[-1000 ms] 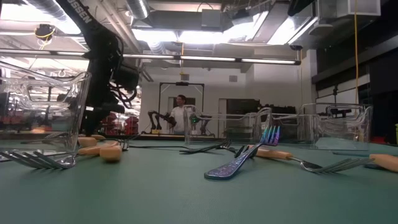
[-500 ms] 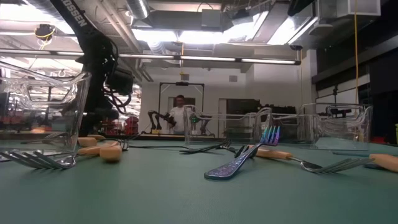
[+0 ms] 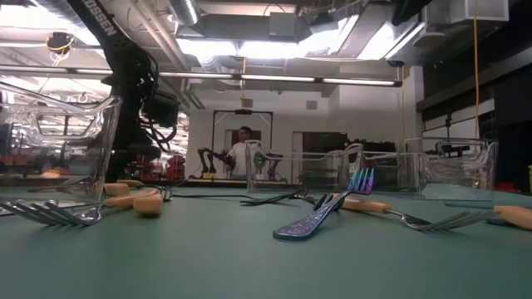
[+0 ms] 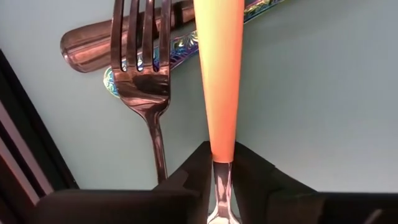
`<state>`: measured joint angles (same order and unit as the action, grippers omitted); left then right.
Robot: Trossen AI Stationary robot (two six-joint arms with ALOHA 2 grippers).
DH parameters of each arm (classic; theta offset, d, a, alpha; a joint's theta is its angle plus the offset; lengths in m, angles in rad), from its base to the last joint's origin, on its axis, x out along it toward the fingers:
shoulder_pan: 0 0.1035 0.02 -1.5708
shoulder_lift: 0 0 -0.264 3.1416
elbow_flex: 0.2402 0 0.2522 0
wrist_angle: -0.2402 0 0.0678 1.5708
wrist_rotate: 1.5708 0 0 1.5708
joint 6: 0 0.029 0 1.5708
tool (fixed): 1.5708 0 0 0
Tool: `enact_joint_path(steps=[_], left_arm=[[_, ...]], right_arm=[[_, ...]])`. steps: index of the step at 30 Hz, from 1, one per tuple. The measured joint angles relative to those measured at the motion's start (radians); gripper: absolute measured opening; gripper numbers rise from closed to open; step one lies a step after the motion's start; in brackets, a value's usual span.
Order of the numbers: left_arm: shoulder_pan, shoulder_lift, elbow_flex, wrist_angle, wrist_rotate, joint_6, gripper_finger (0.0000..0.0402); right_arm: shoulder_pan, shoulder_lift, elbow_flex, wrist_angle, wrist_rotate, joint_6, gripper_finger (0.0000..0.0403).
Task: Sort silverware by color (type)
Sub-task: Put the orange fork into the bottom transparent bin
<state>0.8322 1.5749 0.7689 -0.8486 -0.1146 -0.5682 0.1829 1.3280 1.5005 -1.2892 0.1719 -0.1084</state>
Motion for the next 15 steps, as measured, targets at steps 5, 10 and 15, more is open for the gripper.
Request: enact_joint_path(steps=[5,10,15], left_arm=[[0.0,0.0,0.003,-0.001,0.001,0.001,0.0029],[-0.003,0.006,0.032,-0.006,0.003,0.003,0.0029],[-0.016,0.005,0.08,-0.004,0.025,0.027,0.0027]], right_arm=[[0.0,-0.016,0.0,-0.006,-0.007,0.006,0.0065],[0.0,-0.072,-0.069,0.015,-0.008,0.036,0.0065],[0.0,-0.143,-0.189,0.069,-0.008,0.06,0.0065]])
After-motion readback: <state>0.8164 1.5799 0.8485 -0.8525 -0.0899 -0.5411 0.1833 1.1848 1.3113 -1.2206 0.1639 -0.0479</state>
